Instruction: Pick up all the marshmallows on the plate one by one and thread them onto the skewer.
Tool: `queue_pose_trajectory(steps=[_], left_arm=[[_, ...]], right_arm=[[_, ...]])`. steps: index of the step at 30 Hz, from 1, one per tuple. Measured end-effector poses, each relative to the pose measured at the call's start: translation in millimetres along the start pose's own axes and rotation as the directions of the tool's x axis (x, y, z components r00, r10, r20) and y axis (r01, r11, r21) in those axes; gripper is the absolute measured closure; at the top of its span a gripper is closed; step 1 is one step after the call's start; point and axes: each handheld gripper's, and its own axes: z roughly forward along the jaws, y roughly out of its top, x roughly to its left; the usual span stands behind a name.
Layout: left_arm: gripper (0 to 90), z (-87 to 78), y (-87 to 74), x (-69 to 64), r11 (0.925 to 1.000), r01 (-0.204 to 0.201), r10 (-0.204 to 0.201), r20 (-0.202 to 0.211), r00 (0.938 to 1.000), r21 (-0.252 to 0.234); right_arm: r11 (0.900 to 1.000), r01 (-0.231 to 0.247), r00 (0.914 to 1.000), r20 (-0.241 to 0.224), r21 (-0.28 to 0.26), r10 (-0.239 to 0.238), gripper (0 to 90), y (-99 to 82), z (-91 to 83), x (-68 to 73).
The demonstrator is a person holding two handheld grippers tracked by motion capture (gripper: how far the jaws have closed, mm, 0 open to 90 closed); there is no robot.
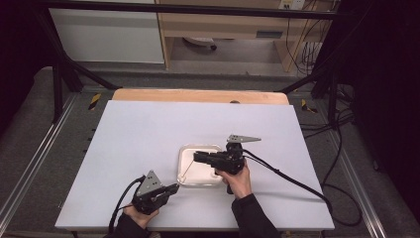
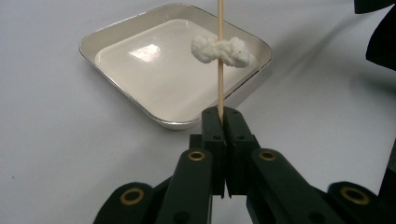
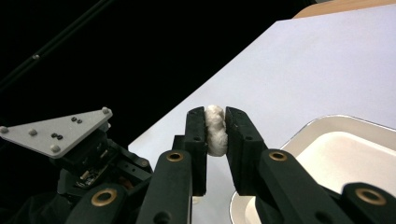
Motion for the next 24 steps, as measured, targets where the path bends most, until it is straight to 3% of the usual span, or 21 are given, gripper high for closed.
queue_pose_trajectory(steps=[24], left_arm=[[88.6,2.8,-0.3,0.0,0.9993,-0.01,0.011,-0.006,0.9999,0.036]], right_arm=[[0.9989,0.003,1.0,-0.003,0.047,-0.003,81.4,-13.2,7.3,-0.1]])
